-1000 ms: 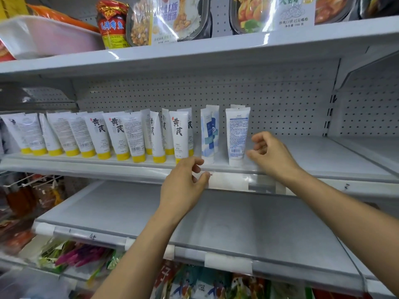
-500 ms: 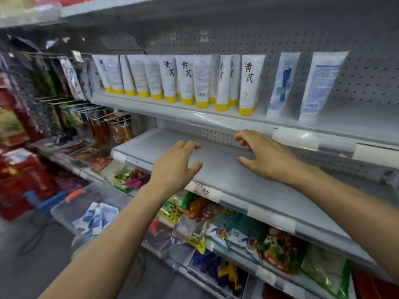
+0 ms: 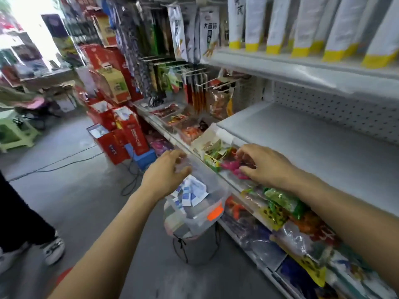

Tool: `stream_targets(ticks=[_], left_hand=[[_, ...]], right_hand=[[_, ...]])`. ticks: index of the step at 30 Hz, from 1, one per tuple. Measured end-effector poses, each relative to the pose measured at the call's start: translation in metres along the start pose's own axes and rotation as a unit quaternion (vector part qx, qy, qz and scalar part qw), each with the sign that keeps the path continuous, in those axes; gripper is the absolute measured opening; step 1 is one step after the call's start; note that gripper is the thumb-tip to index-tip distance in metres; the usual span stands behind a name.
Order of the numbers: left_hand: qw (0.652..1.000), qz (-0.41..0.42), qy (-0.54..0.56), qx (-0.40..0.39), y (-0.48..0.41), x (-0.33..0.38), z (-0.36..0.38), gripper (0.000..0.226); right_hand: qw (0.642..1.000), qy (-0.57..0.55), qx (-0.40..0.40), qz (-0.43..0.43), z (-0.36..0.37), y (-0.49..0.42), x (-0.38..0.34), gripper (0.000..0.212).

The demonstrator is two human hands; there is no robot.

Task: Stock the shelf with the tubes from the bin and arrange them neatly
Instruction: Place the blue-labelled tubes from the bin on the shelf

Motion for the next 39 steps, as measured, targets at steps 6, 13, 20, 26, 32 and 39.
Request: stream_targets(ticks=[6,13,20,26,32,39], left_hand=[[0.990,-0.111,0.030,-0.082,-0.053,-0.114,0.046,0.044],[0.961,-0.199,0.072,-0.178,-0.106,-0.189,0.147,0.032],[0.917,-0.313,0.086,-0.232,-0.149,-0.244,0.287,0.046],[0.835,-0.461,0.045,-0.297,-0.150,-0.287,0.407,0.062],[0.786,-0.549,-0.017,-0.285,-0.130,-0.293,0.472,0.087],[0.836,-0.492,-0.095,-0.225,-0.115,-0.290,0.488,0.098]], right_hand=[[0.992,-0.061,-0.111,0.028,0.126,-0.093,-0.017,0.029],[0.971,-0.025,-0.239,0.001,0.260,-0.168,0.005,0.033],[0.940,0.027,-0.338,-0.029,0.412,-0.232,0.031,0.033],[0.914,0.109,-0.355,-0.163,0.531,-0.266,0.042,0.043],[0.820,0.264,-0.304,-0.406,0.608,-0.271,0.049,0.042],[0.865,0.201,-0.284,-0.360,0.613,-0.253,0.066,0.031]])
Point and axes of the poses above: each hand's wrist, its own y-axis away from the middle knuckle, its own z-axis out of the palm, x = y × z, the point moved 2 cm from there along -y, towards the middle knuckle, and after that the axes turned 10 degrees about x, right-handed, at the moved point
